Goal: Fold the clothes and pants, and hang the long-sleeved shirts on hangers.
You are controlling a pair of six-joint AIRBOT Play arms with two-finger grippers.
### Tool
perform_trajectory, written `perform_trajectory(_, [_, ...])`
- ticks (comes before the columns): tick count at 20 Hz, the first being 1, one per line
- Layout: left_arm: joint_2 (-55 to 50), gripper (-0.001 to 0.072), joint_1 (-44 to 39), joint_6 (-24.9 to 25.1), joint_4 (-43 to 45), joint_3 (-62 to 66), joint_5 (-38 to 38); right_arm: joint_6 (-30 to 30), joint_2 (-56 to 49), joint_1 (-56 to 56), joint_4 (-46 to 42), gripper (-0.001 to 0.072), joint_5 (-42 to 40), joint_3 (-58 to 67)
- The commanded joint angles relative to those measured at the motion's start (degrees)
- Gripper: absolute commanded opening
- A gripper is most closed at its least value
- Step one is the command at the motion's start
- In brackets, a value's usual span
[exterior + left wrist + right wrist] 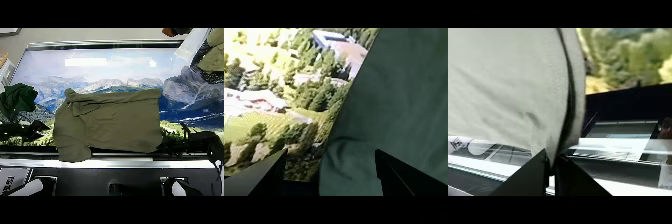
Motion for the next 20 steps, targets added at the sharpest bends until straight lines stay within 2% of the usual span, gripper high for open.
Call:
perform_trajectory(1, [-0.81, 0.0598, -1.01, 3.19, -3.34, -3.91, 3.69, 0.46, 3.17, -0.02, 0.09, 0.0031, -1.79, 0.00])
perform_trajectory(7, [-3.32, 0.0594, -5.11, 4.13, -3.80, -3.91, 5.46, 1.53, 6.38, -0.02, 0.24, 0.0031, -2.27, 0.00])
perform_trajectory(8, [-3.74, 0.0499, -5.64, 4.11, -4.59, -3.91, 5.88, 1.53, 6.69, -0.02, 0.28, 0.0031, -2.58, 0.00])
perform_trajectory(9, [-4.02, 0.0345, -6.05, 4.13, -5.35, -3.91, 6.12, 1.53, 6.99, -0.02, 0.28, 0.0031, -2.86, 0.00])
perform_trajectory(10, [-4.11, 0.0152, -6.32, 4.17, -6.40, -3.89, 6.38, 1.53, 7.48, -0.02, 0.48, 0.0030, -2.99, 0.00])
perform_trajectory(11, [-4.00, 0.0021, -6.29, 4.26, -8.07, -3.82, 6.34, 1.53, 8.04, -0.02, 1.22, 0.0030, -2.97, 0.13])
perform_trajectory(16, [-0.55, 0.0015, -6.69, 4.81, -12.22, 1.38, 5.40, -2.64, 9.42, -0.02, 12.28, 0.0029, 0.92, 6.40])
perform_trajectory(20, [5.35, 0.0015, -9.42, 4.55, -12.31, 14.05, 5.38, -3.58, 9.35, 0.00, 16.13, 0.0029, 6.38, 19.67])
